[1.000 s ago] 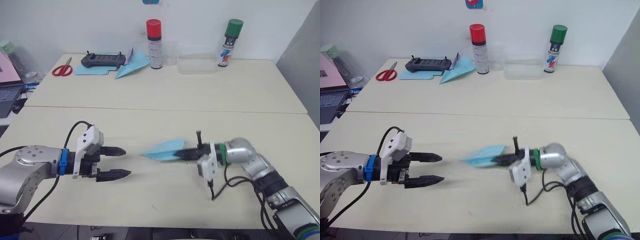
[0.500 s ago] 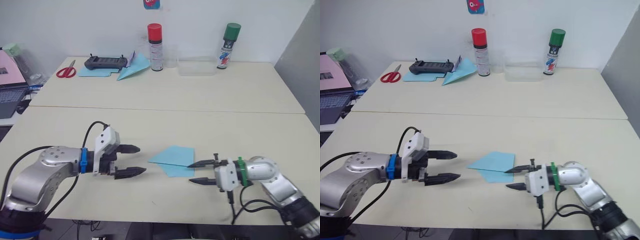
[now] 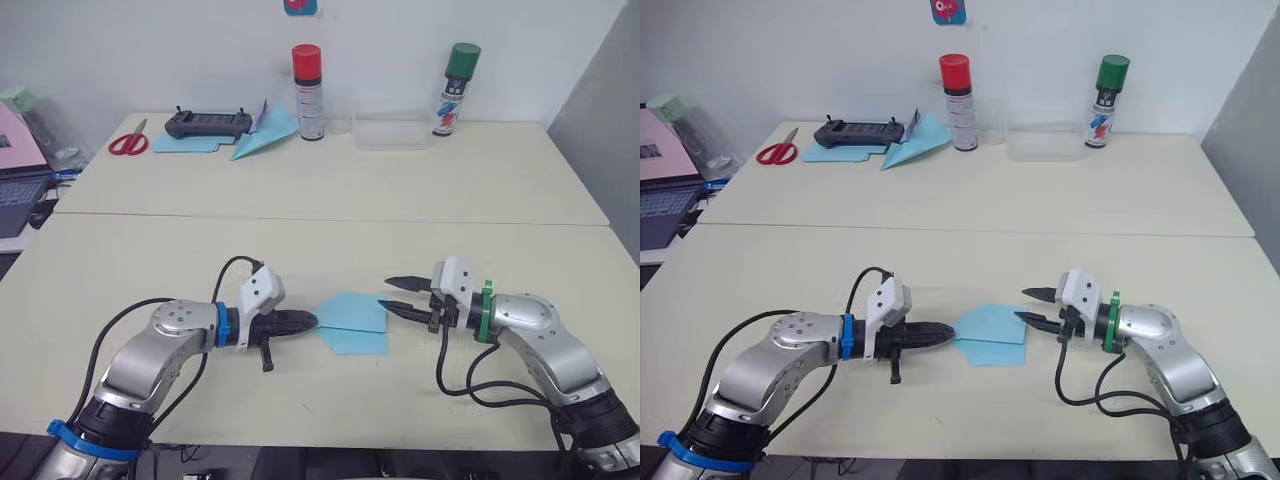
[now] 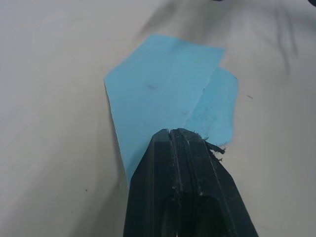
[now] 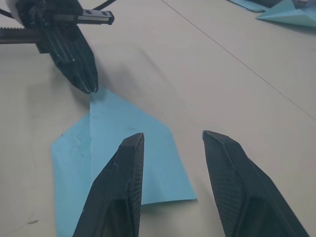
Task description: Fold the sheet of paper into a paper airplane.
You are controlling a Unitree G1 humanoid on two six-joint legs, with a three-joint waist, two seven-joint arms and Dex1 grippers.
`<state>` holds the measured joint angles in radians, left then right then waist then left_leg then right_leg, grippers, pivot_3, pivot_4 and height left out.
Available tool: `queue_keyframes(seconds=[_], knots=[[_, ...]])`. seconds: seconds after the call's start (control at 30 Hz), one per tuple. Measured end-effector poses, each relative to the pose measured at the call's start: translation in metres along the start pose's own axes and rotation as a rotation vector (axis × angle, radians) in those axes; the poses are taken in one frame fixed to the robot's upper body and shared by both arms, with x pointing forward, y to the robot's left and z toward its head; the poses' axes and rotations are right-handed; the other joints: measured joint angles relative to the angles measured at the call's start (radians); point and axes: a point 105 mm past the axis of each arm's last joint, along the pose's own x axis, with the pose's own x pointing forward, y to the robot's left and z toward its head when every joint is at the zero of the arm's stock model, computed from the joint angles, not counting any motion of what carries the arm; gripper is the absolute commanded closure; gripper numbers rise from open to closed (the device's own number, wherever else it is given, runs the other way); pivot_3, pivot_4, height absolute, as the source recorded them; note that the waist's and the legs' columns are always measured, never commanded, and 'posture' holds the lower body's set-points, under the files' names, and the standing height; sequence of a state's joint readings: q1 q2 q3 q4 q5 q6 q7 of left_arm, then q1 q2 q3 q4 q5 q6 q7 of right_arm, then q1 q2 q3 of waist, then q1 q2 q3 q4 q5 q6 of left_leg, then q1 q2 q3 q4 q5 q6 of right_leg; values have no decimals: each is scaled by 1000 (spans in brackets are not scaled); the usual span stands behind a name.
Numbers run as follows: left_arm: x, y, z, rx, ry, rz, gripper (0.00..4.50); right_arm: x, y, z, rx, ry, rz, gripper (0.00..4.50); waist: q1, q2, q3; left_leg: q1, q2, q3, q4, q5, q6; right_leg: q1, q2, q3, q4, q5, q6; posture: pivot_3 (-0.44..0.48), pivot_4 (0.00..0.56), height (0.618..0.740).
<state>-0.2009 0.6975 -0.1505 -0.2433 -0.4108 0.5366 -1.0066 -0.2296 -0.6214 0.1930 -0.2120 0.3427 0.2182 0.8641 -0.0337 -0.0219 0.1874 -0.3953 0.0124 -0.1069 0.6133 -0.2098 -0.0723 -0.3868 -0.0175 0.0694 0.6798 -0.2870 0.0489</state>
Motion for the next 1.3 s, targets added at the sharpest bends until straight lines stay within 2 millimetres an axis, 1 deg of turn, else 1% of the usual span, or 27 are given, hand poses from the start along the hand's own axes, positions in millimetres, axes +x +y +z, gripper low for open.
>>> queue_keyframes(seconds=[0.07, 0.2, 0.3, 0.4, 0.47, 0.57, 0.67, 0.73, 0.8, 0.87, 0.9, 0.93, 0.97, 1.0, 1.03, 1.17, 1.3], knots=[[5, 3, -2, -2, -11, 25, 4404, 1, -2, -1, 22, -3, -28, 2574, 0, 0, 0, 0, 0, 0, 0, 0, 0, 0, 0, 0, 0, 0, 0, 0, 150, 740], [14, 1, -9, -34, -8, 45, 4404, 2, -1, -7, 81, 15, -58, 2574, 0, 0, 0, 0, 0, 0, 0, 0, 0, 0, 0, 0, 0, 0, 0, 0, 150, 740], [20, -7, -17, -69, 8, 32, 4404, 2, -2, -8, 106, 29, -68, 2574, -2, 0, 0, 0, 0, 0, 0, 0, 0, 0, 0, 0, 0, 0, 0, 0, 150, 740], [22, -11, -18, -51, 22, 29, 4404, -2, -5, -10, 168, 37, -83, 2574, 0, 0, 0, 0, 0, 0, 0, 0, 0, 1, 0, 0, 0, 0, 1, 0, 150, 740], [24, -9, -17, -41, 19, 39, 4404, -4, -8, -12, 246, 34, -106, 2574, 1, 0, 0, 1, 0, 0, 0, 0, 0, 1, 0, 0, 0, 0, 1, 0, 150, 740], [26, -8, -16, -33, 20, 42, 4404, -8, -13, -16, 416, 33, -132, 2574, 1, 0, 0, 1, 0, 0, 0, 0, 0, 1, 0, 0, 0, 0, 1, 0, 150, 740], [25, -8, -16, -32, 24, 42, 4404, -10, -11, -21, 575, 65, -94, 2574, 0, 0, 0, 1, 0, 0, 0, 0, 0, 2, 0, 0, 0, 0, 1, 0, 150, 740], [25, -8, -17, -31, 26, 42, 4404, -10, -10, -25, 640, 104, -69, 2574, 0, 0, 0, 2, 0, 0, 0, 0, 0, 2, 0, 0, 0, 0, 1, 0, 150, 740], [24, -8, -17, -31, 29, 42, 4500, -11, -11, -30, 684, 147, -61, 2198, 0, 0, 0, 2, 0, 0, 0, 0, 0, 2, 0, 0, 0, 0, 1, 0, 150, 740], [24, -8, -18, -31, 31, 42, 4500, -11, -11, -32, 726, 175, -47, 1707, 0, 0, 0, 1, 0, 0, 0, 0, 0, 1, 0, 0, 0, 0, 1, 0, 150, 740], [24, -8, -17, -29, 32, 42, 4500, -10, -8, -31, 743, 186, -26, 1235, -1, 0, 0, 1, 0, 0, 0, 0, 0, 1, 0, 0, 0, 0, 1, 0, 150, 740], [23, -8, -18, -29, 33, 42, 4500, -10, -6, -30, 751, 195, -15, 935, -1, 0, 0, 1, 0, 0, 0, 0, 0, 1, 0, 0, 0, 0, 1, 0, 150, 740], [23, -9, -18, -28, 33, 43, 4500, -10, -3, -31, 764, 224, -4, 540, -1, 0, 0, 1, 0, 0, 0, 0, 0, 1, 0, 0, 0, 0, 1, 0, 150, 740], [23, -9, -18, -28, 34, 44, 4500, -9, -2, -31, 767, 233, 0, 217, -1, 0, 0, 1, 0, 0, 0, 0, 0, 1, 0, 0, 0, 0, 1, 0, 150, 740], [22, -9, -18, -27, 36, 45, 4500, -8, -1, -27, 766, 250, 7, 46, -2, 1, 0, 1, 0, 0, 0, 0, 0, 1, 0, 0, 0, 0, 1, 0, 150, 740], [20, -10, -19, -27, 38, 52, 4500, -5, 8, -23, 806, 295, 23, 46, -3, 0, -1, 1, 0, 0, 0, 0, 0, 1, 1, 0, 0, 0, 1, 0, 150, 740], [19, -10, -20, -30, 37, 57, 4500, 0, 14, -22, 784, 334, 29, 46, -5, 0, -1, 1, 1, 0, 0, 0, 0, 1, 1, 0, 0, 0, 1, 0, 150, 740]])
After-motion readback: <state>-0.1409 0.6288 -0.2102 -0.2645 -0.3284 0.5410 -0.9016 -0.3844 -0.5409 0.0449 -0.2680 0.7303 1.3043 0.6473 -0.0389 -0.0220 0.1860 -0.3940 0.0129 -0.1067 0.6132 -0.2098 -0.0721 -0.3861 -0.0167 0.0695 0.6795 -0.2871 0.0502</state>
